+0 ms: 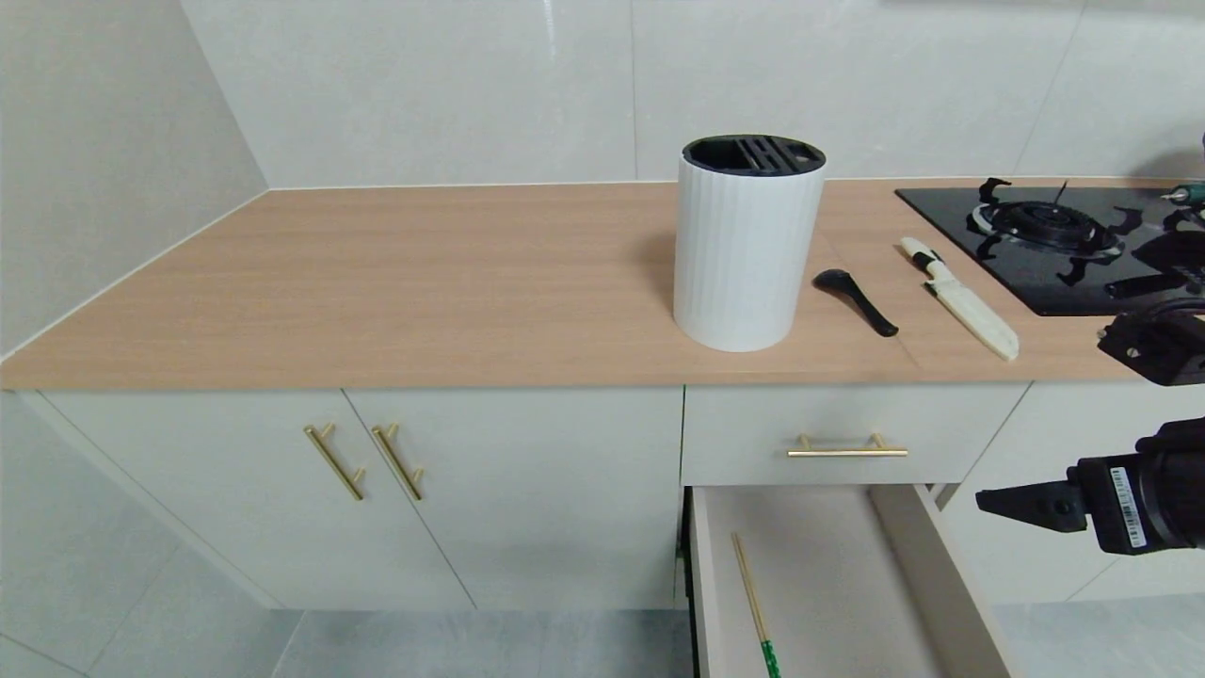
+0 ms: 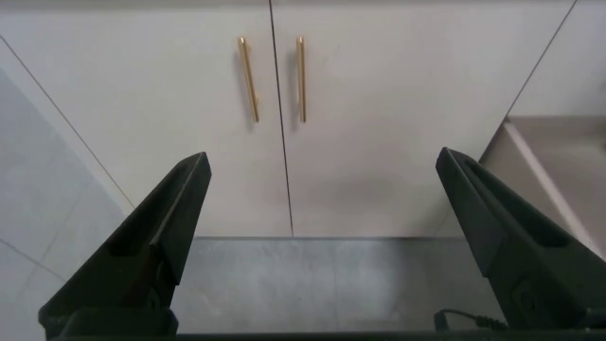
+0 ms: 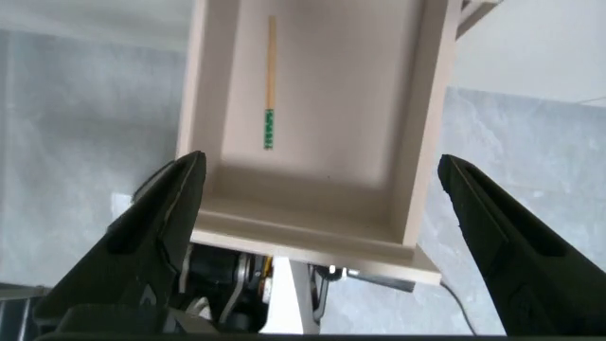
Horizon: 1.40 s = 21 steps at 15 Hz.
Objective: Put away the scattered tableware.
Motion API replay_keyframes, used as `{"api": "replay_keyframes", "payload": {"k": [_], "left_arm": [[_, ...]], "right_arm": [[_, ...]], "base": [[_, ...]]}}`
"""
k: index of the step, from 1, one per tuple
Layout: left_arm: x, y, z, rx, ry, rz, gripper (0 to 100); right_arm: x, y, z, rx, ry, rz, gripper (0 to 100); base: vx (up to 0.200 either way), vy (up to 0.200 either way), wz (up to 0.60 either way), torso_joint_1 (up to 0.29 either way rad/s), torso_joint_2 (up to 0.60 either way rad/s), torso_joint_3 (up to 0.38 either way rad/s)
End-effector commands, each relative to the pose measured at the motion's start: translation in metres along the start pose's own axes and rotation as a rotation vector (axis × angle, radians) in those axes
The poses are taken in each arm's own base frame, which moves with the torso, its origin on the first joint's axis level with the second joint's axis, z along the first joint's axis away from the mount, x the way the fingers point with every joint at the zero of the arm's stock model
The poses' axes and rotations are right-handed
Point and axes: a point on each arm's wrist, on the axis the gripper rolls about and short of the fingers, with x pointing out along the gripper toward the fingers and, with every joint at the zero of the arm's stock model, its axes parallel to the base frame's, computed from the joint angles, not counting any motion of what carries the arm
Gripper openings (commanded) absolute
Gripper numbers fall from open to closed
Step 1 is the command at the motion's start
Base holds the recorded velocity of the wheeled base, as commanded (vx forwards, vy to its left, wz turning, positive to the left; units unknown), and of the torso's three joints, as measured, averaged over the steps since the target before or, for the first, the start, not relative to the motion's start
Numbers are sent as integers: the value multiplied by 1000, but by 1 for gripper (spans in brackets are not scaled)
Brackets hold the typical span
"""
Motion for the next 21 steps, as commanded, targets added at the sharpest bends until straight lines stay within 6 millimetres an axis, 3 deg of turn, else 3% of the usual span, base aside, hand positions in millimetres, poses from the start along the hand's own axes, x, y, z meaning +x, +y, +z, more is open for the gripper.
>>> {"api": "replay_keyframes", "payload": {"k": [1, 4, 8, 12, 15, 17, 21], "left_arm": [[0, 0, 0, 0, 0, 1, 100], [0, 0, 0, 0, 0, 1, 100], [0, 0, 0, 0, 2, 1, 100], [0, 0, 0, 0, 0, 1, 100], [0, 0, 0, 0, 2, 1, 100], [0, 0, 0, 0, 0, 1, 100], [0, 0, 0, 0, 0, 1, 100]], "right_arm": [[4, 1, 0, -2, 3, 1, 100], [30, 4, 14, -52, -60, 1, 100], [80, -24, 90, -99, -277, -13, 100], [135, -39, 133, -209, -373, 77, 100], [169, -40, 130, -218, -430, 76, 100], [167, -47, 134, -217, -483, 73, 100], [189, -49, 128, -213, -440, 79, 100]], "base": [[0, 0, 0, 134, -276, -144], [0, 0, 0, 45, -85, -34], [0, 0, 0, 0, 0, 0], [0, 0, 0, 0, 0, 0], [0, 0, 0, 0, 0, 0], [0, 0, 0, 0, 0, 0], [0, 0, 0, 0, 0, 0]]}}
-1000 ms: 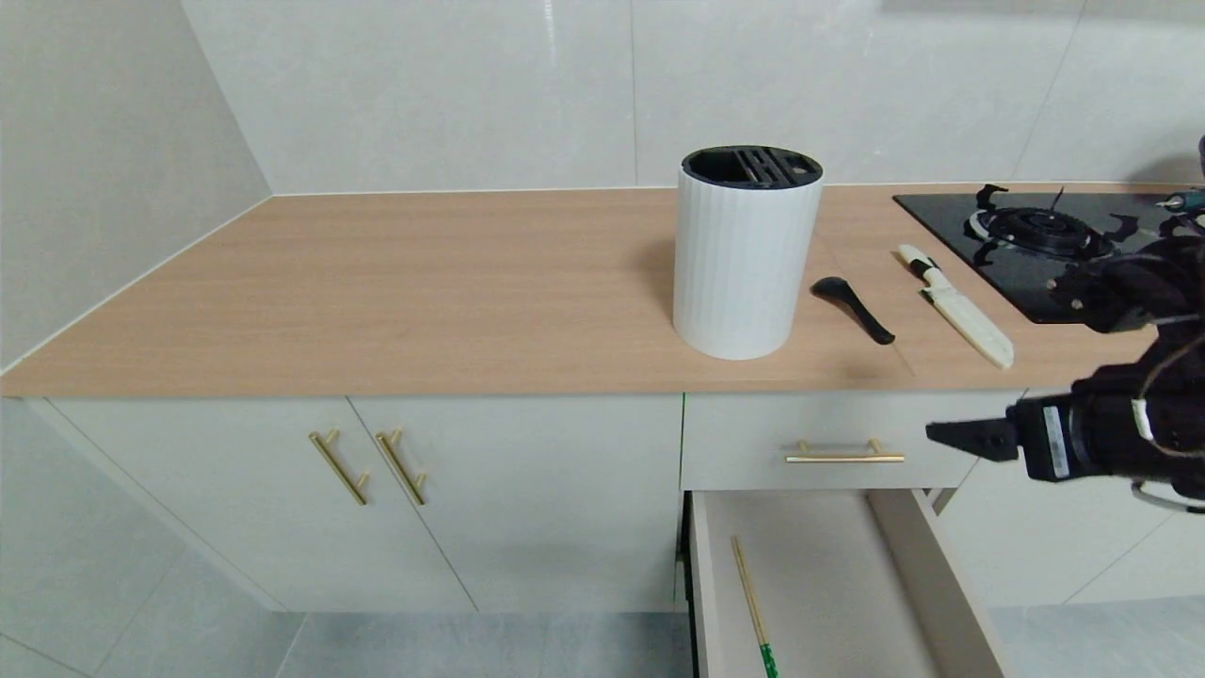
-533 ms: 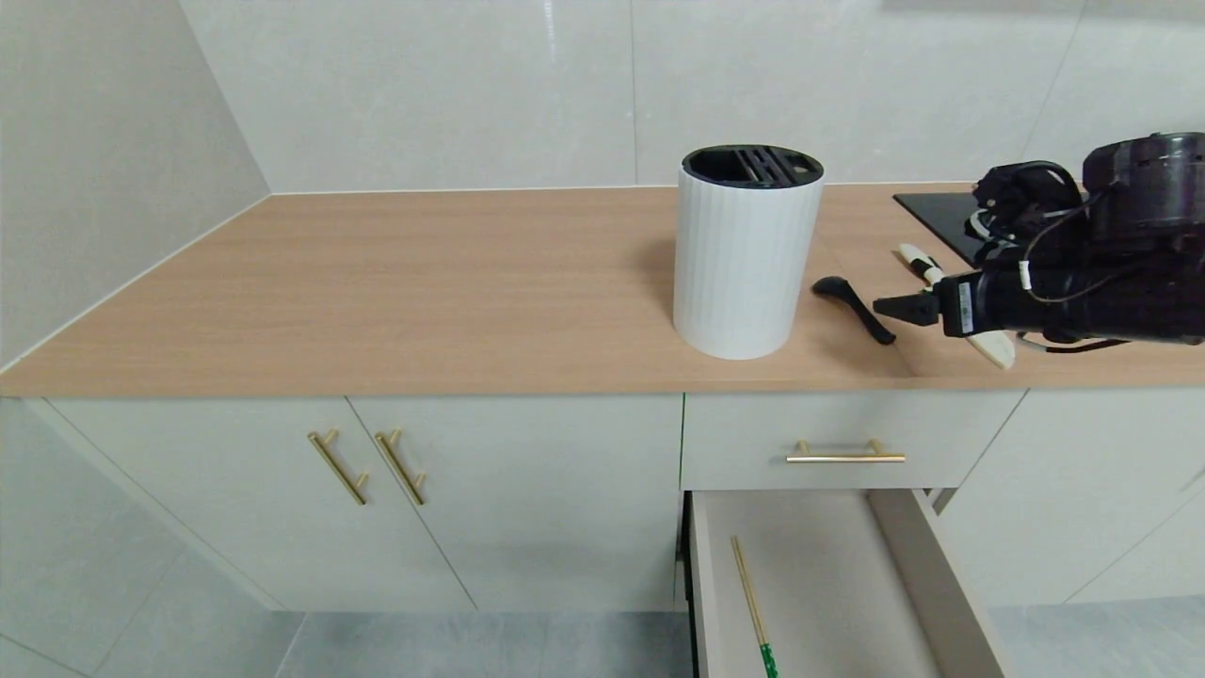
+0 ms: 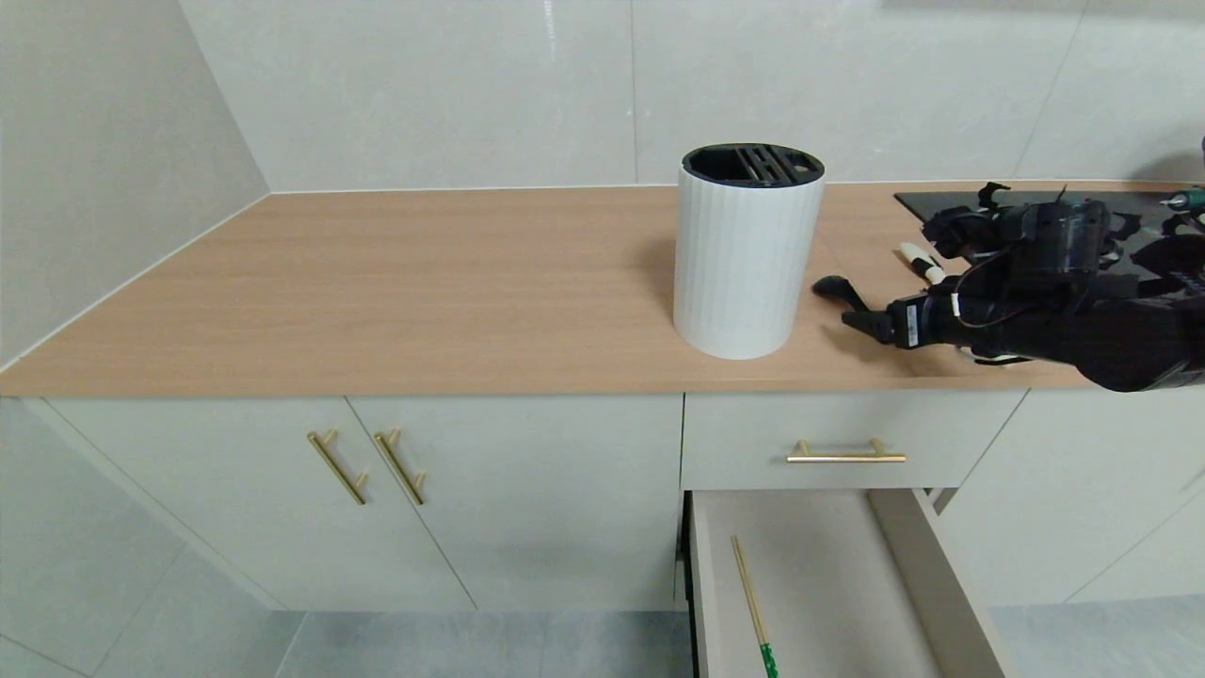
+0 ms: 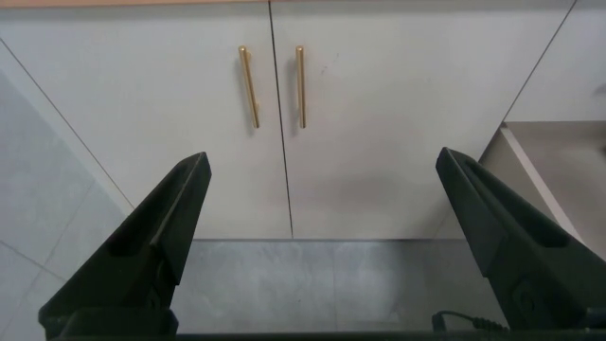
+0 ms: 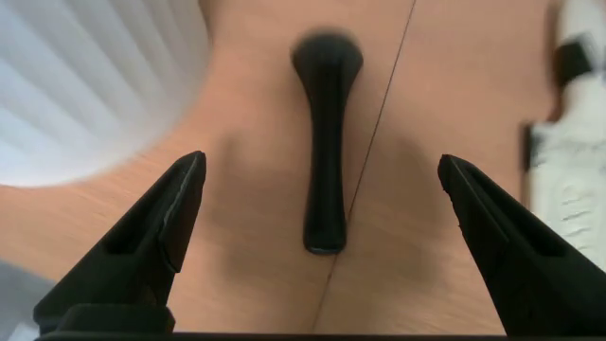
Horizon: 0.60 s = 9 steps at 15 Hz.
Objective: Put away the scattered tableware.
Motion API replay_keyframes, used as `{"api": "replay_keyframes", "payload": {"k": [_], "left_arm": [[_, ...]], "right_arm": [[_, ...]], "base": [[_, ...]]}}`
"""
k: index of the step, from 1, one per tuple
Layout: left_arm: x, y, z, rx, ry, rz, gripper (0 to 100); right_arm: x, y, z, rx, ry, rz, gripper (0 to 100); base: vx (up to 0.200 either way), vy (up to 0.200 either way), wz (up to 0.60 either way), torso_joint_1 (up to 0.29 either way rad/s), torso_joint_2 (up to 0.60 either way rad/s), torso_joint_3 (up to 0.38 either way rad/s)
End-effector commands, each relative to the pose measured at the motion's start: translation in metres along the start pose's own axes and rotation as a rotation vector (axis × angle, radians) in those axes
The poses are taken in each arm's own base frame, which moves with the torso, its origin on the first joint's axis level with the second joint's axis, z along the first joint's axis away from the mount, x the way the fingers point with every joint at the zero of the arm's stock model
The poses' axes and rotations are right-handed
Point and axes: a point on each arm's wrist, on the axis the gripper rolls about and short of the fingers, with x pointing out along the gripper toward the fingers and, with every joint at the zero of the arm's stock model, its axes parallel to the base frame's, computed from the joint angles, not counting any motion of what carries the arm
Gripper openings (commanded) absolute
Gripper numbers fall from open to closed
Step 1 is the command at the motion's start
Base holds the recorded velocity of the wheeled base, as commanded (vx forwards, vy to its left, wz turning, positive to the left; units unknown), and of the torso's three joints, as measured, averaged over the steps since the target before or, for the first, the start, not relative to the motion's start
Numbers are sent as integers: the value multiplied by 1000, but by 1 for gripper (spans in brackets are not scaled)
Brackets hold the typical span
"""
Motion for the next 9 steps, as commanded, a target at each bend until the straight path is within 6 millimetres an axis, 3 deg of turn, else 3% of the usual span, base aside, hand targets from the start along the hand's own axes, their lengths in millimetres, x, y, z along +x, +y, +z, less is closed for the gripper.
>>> {"api": "replay_keyframes", "payload": {"k": [1, 9], "left_arm": [[0, 0, 0, 0, 0, 1, 100], [0, 0, 0, 0, 2, 1, 100]], "right_arm": [[13, -1, -10, 6, 25, 5, 100], [29, -2, -9, 67, 15, 3, 100]], "base": [[0, 0, 0, 0, 0, 0], [0, 0, 0, 0, 0, 0]]}}
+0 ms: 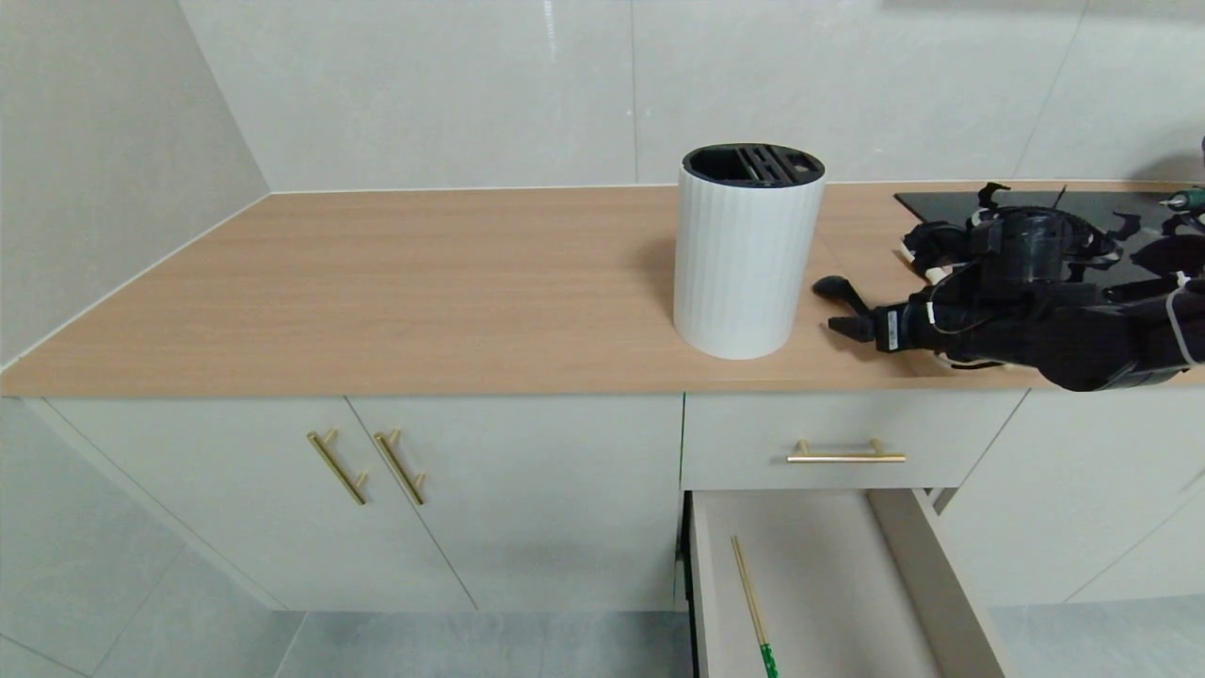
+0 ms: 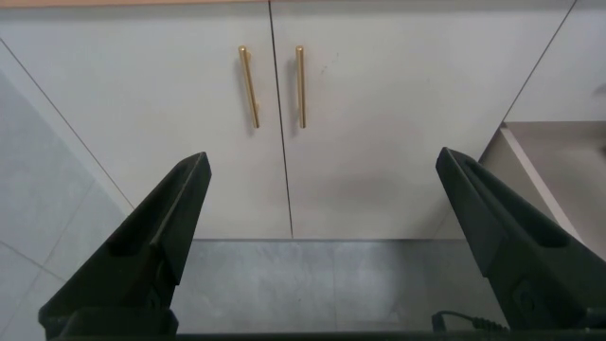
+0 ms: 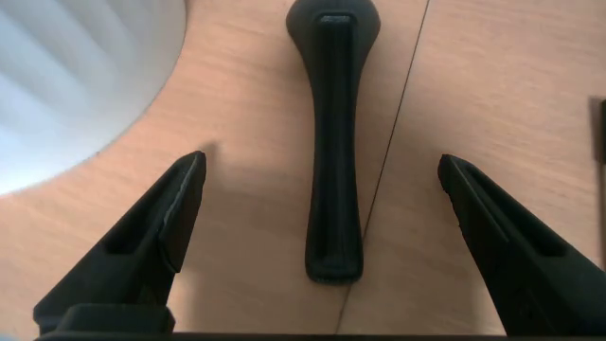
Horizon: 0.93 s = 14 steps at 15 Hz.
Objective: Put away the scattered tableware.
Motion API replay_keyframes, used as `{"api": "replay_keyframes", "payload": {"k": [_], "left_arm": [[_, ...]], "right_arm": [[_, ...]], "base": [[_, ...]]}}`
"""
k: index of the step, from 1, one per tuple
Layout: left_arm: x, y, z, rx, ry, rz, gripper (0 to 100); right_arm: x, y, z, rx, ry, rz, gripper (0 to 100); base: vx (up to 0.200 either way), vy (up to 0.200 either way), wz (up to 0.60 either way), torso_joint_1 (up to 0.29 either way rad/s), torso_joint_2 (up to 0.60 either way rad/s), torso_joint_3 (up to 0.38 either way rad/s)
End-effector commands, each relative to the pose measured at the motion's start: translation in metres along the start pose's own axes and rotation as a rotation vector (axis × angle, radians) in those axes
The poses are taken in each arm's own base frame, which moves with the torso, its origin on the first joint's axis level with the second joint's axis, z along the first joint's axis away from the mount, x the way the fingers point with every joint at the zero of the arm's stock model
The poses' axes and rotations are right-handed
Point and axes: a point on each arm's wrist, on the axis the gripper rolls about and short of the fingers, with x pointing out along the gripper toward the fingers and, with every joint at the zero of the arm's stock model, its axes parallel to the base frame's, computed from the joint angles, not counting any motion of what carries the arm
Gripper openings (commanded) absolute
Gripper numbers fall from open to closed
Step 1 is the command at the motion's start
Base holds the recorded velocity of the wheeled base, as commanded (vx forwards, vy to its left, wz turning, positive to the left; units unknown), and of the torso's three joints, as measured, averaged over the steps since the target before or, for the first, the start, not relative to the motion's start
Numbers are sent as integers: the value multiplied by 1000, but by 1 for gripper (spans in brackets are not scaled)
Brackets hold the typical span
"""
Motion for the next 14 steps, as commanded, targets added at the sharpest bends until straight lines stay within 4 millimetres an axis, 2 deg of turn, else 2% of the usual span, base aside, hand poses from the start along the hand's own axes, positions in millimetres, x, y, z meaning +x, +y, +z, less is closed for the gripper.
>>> {"api": "replay_keyframes", "payload": {"k": [1, 6, 7, 14], "left_arm": [[0, 0, 0, 0, 0, 1, 100], [0, 0, 0, 0, 0, 1, 100], [0, 0, 0, 0, 0, 1, 100], [0, 0, 0, 0, 0, 1, 100]], "right_arm": [[5, -1, 0, 7, -3, 0, 100], [12, -2, -3, 31, 1, -3, 100], [13, -3, -3, 31, 0, -3, 0], [15, -2, -5, 32, 9, -10, 0]], "base": [[0, 0, 0, 0, 0, 0], [0, 0, 0, 0, 0, 0], [0, 0, 0, 0, 0, 0], [0, 0, 0, 0, 0, 0]]}}
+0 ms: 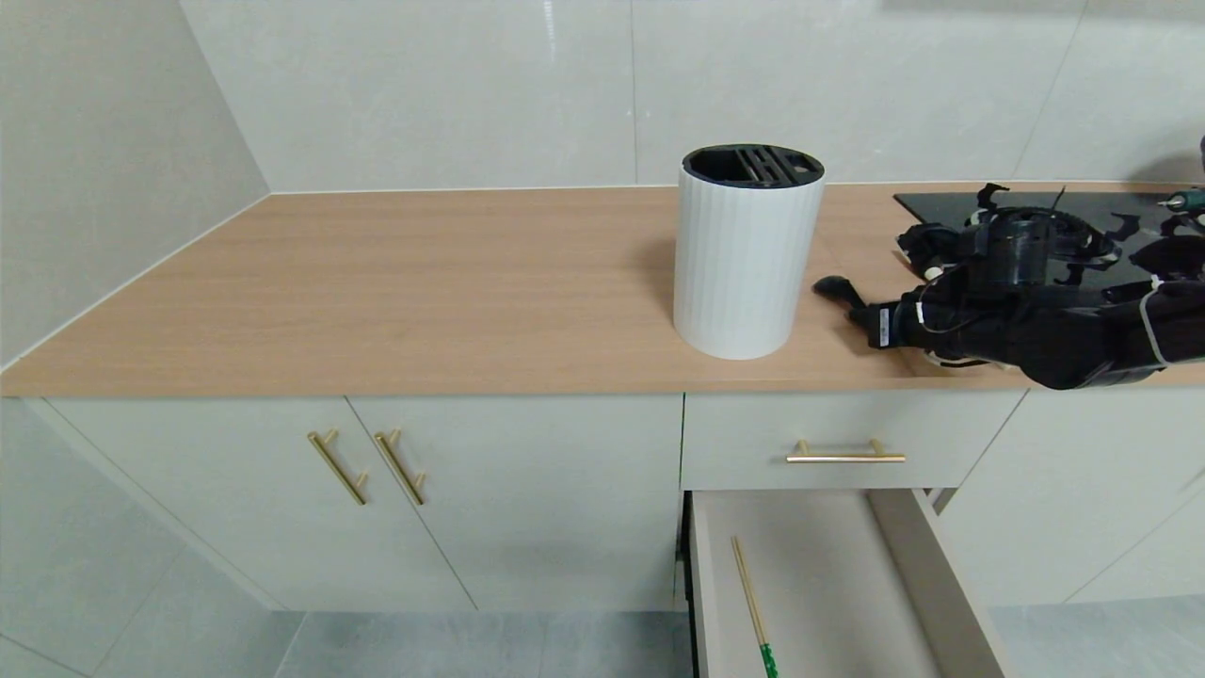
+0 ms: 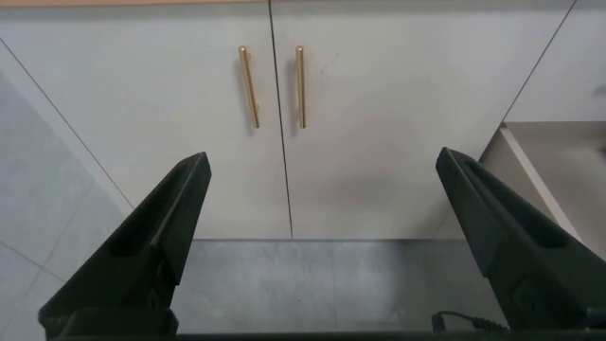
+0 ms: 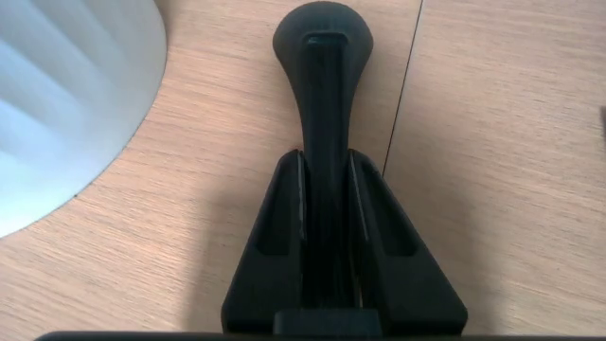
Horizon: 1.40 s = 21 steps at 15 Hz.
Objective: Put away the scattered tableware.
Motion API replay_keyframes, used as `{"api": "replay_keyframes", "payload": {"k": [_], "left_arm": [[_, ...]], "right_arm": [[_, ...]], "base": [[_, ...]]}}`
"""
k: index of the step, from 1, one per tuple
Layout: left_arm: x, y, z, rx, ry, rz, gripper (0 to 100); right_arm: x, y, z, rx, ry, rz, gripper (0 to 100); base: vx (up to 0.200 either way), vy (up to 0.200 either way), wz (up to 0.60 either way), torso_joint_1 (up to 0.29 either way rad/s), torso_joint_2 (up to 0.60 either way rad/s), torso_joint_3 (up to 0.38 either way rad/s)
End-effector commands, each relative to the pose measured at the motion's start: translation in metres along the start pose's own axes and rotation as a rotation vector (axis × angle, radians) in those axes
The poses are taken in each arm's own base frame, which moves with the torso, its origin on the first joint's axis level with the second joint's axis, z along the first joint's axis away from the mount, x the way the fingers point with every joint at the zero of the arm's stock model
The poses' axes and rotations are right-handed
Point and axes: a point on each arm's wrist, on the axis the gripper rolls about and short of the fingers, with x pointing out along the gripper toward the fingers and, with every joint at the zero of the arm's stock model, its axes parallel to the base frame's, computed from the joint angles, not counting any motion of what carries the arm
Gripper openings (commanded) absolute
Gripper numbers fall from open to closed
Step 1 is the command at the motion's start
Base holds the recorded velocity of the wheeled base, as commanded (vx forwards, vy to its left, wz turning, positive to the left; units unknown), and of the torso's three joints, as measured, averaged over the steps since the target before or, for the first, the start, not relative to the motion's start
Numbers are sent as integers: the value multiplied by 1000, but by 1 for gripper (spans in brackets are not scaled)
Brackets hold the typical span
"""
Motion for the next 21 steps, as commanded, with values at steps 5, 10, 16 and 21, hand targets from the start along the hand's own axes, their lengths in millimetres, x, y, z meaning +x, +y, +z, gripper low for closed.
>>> {"api": "replay_keyframes", "payload": {"k": [5, 10, 16, 21], "left_arm": [[0, 0, 0, -1, 0, 1, 100], [0, 0, 0, -1, 0, 1, 100], [0, 0, 0, -1, 0, 1, 100], [0, 0, 0, -1, 0, 1, 100]], "right_arm": [[-83, 9, 34, 152, 12, -64, 0], [-204, 28, 6, 183, 39, -5, 0], [-262, 36, -52, 155, 99, 38, 0], [-257, 46, -66, 99, 156, 108, 0]], "base": [[0, 0, 0, 0, 0, 0], [0, 0, 0, 0, 0, 0], [0, 0, 0, 0, 0, 0], [0, 0, 0, 0, 0, 0]]}}
